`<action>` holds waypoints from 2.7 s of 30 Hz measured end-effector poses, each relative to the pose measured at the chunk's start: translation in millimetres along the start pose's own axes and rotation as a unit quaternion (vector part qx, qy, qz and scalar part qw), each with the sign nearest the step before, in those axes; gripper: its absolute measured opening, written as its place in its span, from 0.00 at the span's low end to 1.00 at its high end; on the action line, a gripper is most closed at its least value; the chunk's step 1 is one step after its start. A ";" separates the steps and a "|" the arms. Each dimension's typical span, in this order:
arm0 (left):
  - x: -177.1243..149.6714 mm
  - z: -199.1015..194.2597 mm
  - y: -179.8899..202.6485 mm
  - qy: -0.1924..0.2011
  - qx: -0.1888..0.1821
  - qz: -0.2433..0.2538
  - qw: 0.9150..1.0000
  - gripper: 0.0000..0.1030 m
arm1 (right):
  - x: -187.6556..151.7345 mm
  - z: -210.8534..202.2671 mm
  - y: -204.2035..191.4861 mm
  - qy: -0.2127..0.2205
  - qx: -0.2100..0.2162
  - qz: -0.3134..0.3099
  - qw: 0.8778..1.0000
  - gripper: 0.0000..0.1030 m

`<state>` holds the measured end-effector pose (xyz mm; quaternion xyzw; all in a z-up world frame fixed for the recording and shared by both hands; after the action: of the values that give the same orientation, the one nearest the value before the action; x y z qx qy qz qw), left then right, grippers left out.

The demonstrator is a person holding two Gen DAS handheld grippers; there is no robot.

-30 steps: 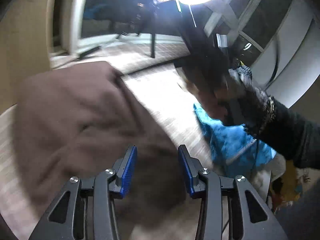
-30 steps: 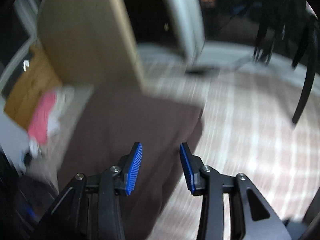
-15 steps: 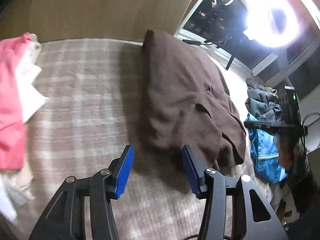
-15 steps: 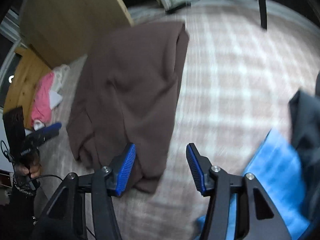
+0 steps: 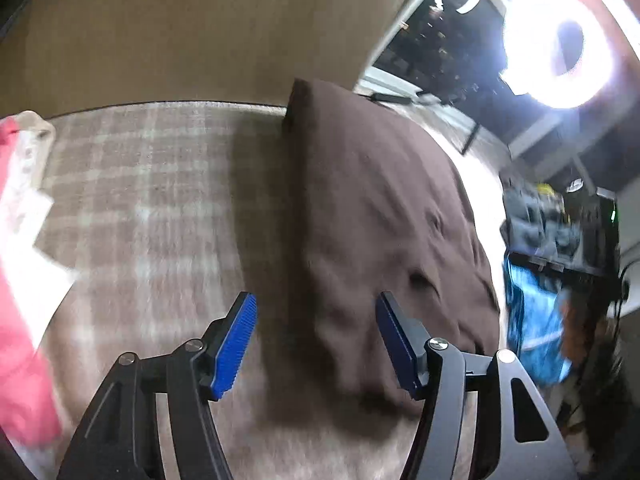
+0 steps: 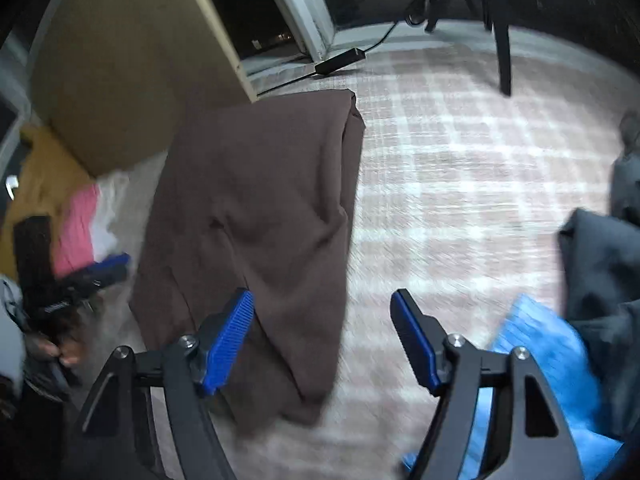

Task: Fold clothes

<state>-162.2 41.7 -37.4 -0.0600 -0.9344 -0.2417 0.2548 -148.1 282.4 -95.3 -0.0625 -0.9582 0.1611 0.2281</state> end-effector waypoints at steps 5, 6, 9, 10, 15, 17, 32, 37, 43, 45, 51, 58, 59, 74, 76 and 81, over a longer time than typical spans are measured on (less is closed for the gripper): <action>-5.0 31.8 8.2 -0.028 0.010 0.016 0.999 0.58 | 5.6 10.4 -15.4 0.013 0.008 -0.002 1.000 0.69; -8.4 32.7 11.9 -0.026 0.012 0.024 0.999 0.60 | 3.5 13.4 -20.5 0.013 0.011 -0.006 1.000 0.70; -18.1 33.1 21.3 -0.030 0.029 0.059 0.997 0.66 | -2.7 22.4 -36.1 0.014 0.023 -0.021 0.999 0.70; -20.4 33.2 26.5 -0.035 0.025 0.065 0.997 0.66 | -4.7 25.3 -41.3 0.014 0.026 -0.026 0.999 0.70; -28.6 38.6 52.8 -0.056 0.016 0.105 0.993 0.72 | -15.2 40.2 -67.2 0.016 0.045 -0.051 0.998 0.71; -27.5 41.0 57.8 -0.052 0.009 0.106 0.993 0.72 | -19.4 46.1 -77.6 0.016 0.052 -0.061 0.997 0.71; -8.2 29.9 112.4 0.006 -0.048 0.101 0.994 0.22 | -15.7 65.8 -177.9 0.048 0.106 -0.041 0.992 0.29; -3.8 -18.5 115.3 0.039 -0.046 0.101 0.993 0.22 | -0.7 31.9 -194.4 0.056 0.135 -0.014 0.989 0.29; -0.3 -83.5 115.6 0.081 -0.055 0.094 0.991 0.22 | -6.6 -40.9 -225.5 0.079 0.139 -0.063 0.985 0.28; 6.9 -111.0 100.0 0.095 -0.057 0.078 0.991 0.22 | -4.7 -61.8 -238.7 0.087 0.145 -0.083 0.982 0.28; 35.7 -205.8 44.4 0.174 -0.011 0.095 0.980 0.22 | 11.6 -93.8 -332.7 0.138 0.166 -0.155 0.964 0.28; 50.0 -286.2 -65.7 0.195 0.052 0.108 0.973 0.22 | 16.3 -78.3 -477.3 0.175 0.198 -0.183 0.947 0.28; 49.9 -290.1 -83.3 0.195 0.064 0.113 0.972 0.22 | 16.4 -70.7 -492.3 0.174 0.202 -0.181 0.947 0.28; 4.6 -290.3 -260.4 0.134 0.228 0.029 0.964 0.36 | -13.5 21.9 -508.4 0.115 0.110 -0.172 0.972 0.32; 19.4 -276.4 -253.2 0.135 0.212 0.043 0.967 0.37 | 2.3 19.9 -530.0 0.126 0.144 -0.188 0.963 0.32; 18.8 -204.0 -279.4 0.076 0.220 0.062 0.971 0.37 | 11.8 79.0 -541.4 0.067 0.155 -0.228 0.959 0.39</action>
<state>-153.0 -301.6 8.1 -0.0415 -0.9371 -0.0177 0.3462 -219.8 -246.5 25.5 0.1826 -0.8930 0.2465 0.3294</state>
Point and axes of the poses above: each gripper's, at about its wrist camera, not at the fingertips, and z roughly the way its jaws point, y to its right, x to its top, the point moved 8 cm from there along z, roughly the way its jaws point, and after that the axes turned 7 degrees about y, right-handed, at the moved point
